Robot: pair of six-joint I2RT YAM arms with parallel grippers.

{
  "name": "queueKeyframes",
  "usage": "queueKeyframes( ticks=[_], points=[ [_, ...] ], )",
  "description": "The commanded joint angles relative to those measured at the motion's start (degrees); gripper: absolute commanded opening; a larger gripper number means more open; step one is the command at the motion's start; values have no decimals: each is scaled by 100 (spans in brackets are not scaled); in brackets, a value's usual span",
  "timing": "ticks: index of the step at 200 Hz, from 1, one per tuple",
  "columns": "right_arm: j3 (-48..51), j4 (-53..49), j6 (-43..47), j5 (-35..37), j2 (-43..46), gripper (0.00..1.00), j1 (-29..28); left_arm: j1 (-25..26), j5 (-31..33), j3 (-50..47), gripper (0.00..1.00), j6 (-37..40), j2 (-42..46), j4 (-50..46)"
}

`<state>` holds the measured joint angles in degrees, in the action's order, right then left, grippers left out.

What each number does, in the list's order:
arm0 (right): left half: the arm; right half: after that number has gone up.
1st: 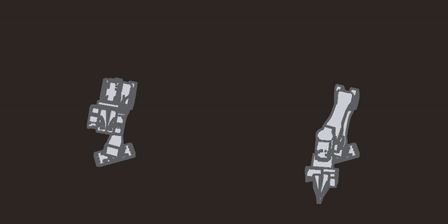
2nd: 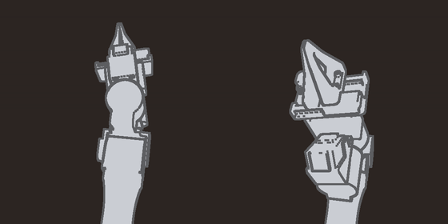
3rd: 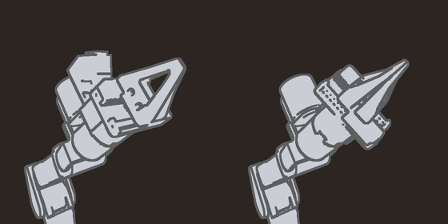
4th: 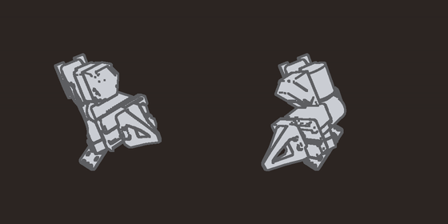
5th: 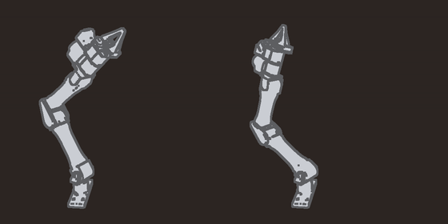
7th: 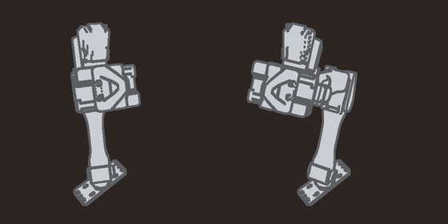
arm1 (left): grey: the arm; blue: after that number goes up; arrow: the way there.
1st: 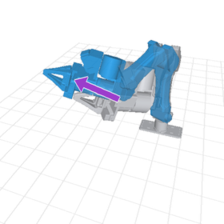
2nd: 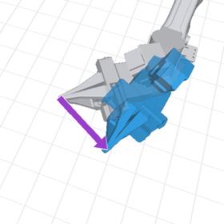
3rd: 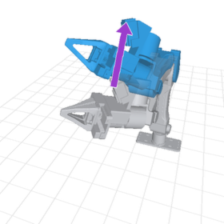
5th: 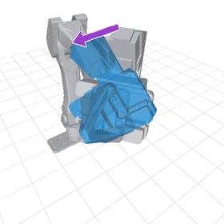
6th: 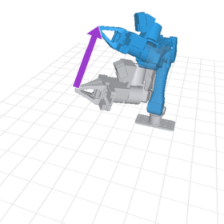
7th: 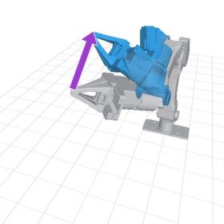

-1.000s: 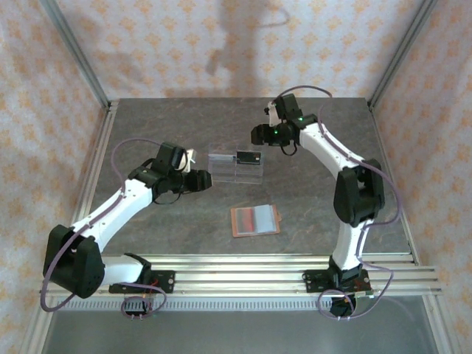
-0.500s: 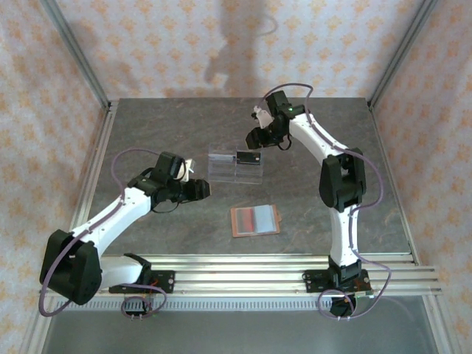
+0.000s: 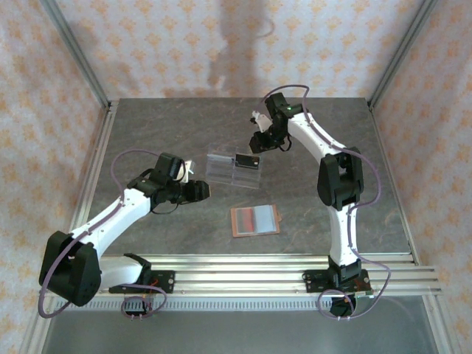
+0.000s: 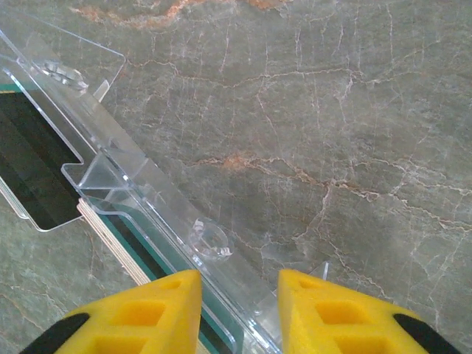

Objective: Put the credit cards into the card holder

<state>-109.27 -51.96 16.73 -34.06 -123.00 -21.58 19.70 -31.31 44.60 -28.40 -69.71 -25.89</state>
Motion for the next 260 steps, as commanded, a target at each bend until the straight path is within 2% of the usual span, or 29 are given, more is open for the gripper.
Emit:
queueKeyframes(
  ticks=[1, 54, 82, 124, 144, 197, 225, 237, 260],
  points=[
    [284, -112, -53, 104, 65, 30, -30, -37, -68, 89, 51, 63, 58, 34],
    [1192, 336, -441, 107, 542, 24, -52, -37, -124, 134, 51, 44, 8, 73],
    [1944, 848, -1203, 234, 1074, 18, -56, -37, -114, 134, 51, 109, 48, -10],
    [3572, 2055, -2683, 521, 2156, 16, -207, -29, -195, -10, 51, 72, -63, 240],
    [4087, 2388, -3358, 898, 2527, 15, -453, -37, -253, -4, 51, 129, -210, 375],
    [5207, 3326, -5391, 2496, 3438, 16, -1005, -28, -536, 200, 50, 163, -629, 546],
    [5235, 3404, -5715, 3177, 3550, 11, -1006, -28, -587, 155, 50, 104, -605, 643],
    [5176, 3358, -5855, 3451, 3566, 5, -1005, -28, -611, 78, 50, 72, -592, 751],
    [5160, 3434, -6124, 3603, 3533, 5, -1003, -28, -663, 107, 50, 183, -565, 510]
  ],
)
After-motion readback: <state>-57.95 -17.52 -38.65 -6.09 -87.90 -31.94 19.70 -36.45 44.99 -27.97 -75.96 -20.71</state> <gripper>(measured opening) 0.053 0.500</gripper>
